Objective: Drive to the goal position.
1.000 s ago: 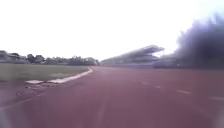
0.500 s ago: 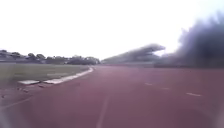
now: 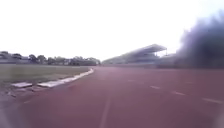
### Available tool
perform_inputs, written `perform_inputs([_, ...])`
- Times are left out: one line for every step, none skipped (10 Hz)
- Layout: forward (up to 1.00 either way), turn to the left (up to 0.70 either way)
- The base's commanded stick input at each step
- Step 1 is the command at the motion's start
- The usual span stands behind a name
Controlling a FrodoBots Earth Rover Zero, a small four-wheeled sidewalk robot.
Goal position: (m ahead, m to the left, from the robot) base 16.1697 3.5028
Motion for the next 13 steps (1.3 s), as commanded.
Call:
perform_inputs([0.7, -0.13])
perform_inputs([0.7, -0.19])
perform_inputs([0.7, 0.0])
perform_inputs([0.7, 0.0])
perform_inputs([0.7, 0.0])
perform_inputs([0.7, 0.0])
perform_inputs([0.7, 0.0])
perform_inputs([0.7, 0.0])
perform_inputs([0.7, 0.0])
perform_inputs([0.7, 0.0])
perform_inputs([0.7, 0.0])
perform_inputs([0.7, 0.0])
perform_inputs([0.7, 0.0])
